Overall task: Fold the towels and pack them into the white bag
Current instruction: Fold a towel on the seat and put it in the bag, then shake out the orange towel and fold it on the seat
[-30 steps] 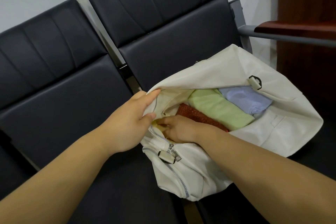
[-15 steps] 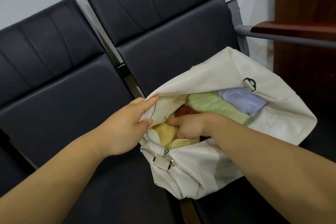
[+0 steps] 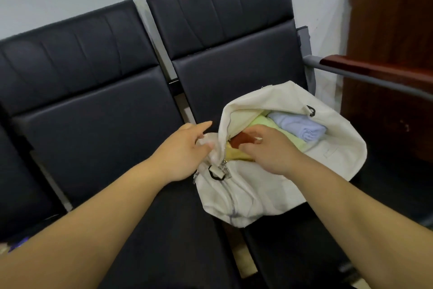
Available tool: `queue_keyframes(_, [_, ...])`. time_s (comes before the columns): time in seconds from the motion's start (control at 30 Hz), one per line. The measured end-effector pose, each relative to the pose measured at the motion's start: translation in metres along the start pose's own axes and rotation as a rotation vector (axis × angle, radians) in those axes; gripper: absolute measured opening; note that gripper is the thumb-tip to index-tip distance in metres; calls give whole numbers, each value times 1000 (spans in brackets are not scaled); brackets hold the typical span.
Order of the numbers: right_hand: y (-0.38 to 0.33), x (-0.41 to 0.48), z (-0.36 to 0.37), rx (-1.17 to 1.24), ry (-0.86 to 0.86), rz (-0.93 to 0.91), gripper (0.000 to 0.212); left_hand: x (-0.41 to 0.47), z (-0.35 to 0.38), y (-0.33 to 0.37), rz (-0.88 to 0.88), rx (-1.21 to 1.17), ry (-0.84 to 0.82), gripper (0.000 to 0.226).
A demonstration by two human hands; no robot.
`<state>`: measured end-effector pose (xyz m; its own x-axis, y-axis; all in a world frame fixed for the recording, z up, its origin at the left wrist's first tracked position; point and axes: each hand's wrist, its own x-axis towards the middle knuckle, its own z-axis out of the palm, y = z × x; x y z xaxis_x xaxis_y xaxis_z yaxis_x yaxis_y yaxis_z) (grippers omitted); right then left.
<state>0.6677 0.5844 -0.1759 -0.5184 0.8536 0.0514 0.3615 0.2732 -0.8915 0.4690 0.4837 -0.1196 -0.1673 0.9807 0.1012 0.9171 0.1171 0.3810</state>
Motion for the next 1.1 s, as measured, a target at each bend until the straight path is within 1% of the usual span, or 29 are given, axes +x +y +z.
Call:
queue_keyframes(0.03, [-7,-7,5,-35,48,-19,46,-14,-4,-7,-17,19,13,58])
queue_keyframes(0.13, [-32,-31,31,-174,106,-140,52,-67,-17,-39,-104,65,27,63])
queue_keyframes(0.23, [-61,-54,71,-417,108,-287,52,-127,-33,-81,-177,109,30,68])
queue_keyframes(0.3, [-80,-65,103,-608,103,-311,56,-165,-43,-113,-240,138,35,70])
queue_keyframes(0.33, [-91,-70,120,-661,84,-305,58,-185,-49,-129,-272,148,42,70])
queue_keyframes(0.4, [-112,-78,158,-662,-17,-301,62,-223,-60,-164,-334,163,76,71])
queue_keyframes(0.53, [-151,-85,255,-651,-299,-341,67,-298,-87,-240,-480,206,122,76])
queue_keyframes(0.63, [-178,-85,342,-630,-480,-369,67,-358,-111,-303,-598,191,172,89])
queue_keyframes(0.73, [-199,-83,422,-612,-622,-385,64,-416,-124,-362,-777,197,207,85])
queue_keyframes(0.8, [-210,-82,472,-619,-684,-388,60,-447,-126,-395,-888,192,213,96])
queue_keyframes(0.87, [-220,-80,515,-627,-716,-396,59,-464,-125,-425,-944,180,219,112])
queue_keyframes(0.9, [-225,-79,534,-605,-729,-393,57,-468,-126,-438,-957,175,228,115])
queue_keyframes(1.0, [-238,-78,580,-509,-759,-381,38,-468,-130,-461,-963,157,275,112])
queue_keyframes(1.03, [-239,-78,593,-503,-767,-398,36,-467,-130,-467,-957,116,279,111])
queue_keyframes(1.1, [-236,-80,614,-507,-791,-426,46,-466,-130,-476,-959,4,271,106])
